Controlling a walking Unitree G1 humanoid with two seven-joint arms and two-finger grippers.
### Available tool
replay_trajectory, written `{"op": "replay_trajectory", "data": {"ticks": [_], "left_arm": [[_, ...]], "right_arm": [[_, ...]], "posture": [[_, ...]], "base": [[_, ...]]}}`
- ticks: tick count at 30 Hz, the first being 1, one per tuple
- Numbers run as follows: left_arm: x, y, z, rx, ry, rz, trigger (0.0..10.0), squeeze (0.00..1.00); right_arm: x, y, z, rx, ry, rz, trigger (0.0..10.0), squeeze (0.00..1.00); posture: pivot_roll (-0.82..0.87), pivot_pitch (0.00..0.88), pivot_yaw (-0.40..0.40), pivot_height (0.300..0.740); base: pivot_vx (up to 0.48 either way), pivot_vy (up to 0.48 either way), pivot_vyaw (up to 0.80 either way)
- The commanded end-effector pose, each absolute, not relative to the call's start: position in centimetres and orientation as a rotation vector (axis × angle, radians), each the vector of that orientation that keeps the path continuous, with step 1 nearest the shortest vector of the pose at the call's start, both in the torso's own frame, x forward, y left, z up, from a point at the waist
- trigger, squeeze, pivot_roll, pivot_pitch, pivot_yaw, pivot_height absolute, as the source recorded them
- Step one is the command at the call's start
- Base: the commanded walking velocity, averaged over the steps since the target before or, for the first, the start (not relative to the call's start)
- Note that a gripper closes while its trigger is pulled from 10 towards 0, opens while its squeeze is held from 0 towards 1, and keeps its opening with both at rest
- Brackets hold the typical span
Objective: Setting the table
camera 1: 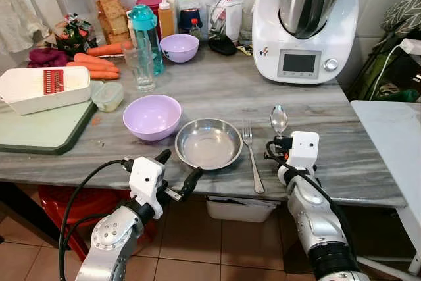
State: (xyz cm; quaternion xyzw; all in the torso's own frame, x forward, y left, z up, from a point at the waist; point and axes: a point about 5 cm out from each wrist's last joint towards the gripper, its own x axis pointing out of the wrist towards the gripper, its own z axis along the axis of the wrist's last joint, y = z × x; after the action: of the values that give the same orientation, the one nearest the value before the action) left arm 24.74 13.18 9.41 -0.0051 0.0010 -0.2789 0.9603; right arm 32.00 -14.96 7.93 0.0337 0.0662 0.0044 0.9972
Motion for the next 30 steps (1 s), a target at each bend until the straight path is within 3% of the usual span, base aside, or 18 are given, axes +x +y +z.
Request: {"op": "replay_trajectory", "data": {"ticks": [1, 27, 28, 29, 30], "left_arm": [[24.9, 13.4, 9.3, 0.003, 0.006, -0.564, 10.0, 0.0], [24.9, 13.2, 9.2, 0.008, 0.009, -0.571, 10.0, 0.0], [24.9, 13.2, 9.1, 0.008, 0.01, -0.571, 10.0, 0.0], [24.9, 13.2, 9.1, 0.008, 0.011, -0.571, 10.0, 0.0], [24.8, 13.2, 9.1, 0.008, 0.011, -0.571, 10.0, 0.0]], "right_arm": [[32.1, -14.8, 8.5, 0.076, 0.109, 0.013, 10.0, 0.0], [31.9, -14.3, 7.3, 0.109, 0.179, 0.015, 10.0, 0.0], [31.9, -14.3, 7.3, 0.117, 0.181, 0.016, 10.0, 0.26], [31.9, -14.2, 7.3, 0.129, 0.182, 0.021, 10.0, 1.0], [31.9, -14.1, 7.3, 0.137, 0.181, 0.024, 10.0, 1.0]], "posture": [[0.04, 0.0, 0.036, 0.74], [0.04, 0.0, 0.04, 0.74], [0.04, 0.0, 0.04, 0.74], [0.04, 0.0, 0.043, 0.74], [0.04, 0.0, 0.043, 0.74]], "base": [[0.0, 0.0, 0.0], [0.0, 0.0, 0.0], [0.0, 0.0, 0.0], [0.0, 0.0, 0.0], [0.0, 0.0, 0.0]]}}
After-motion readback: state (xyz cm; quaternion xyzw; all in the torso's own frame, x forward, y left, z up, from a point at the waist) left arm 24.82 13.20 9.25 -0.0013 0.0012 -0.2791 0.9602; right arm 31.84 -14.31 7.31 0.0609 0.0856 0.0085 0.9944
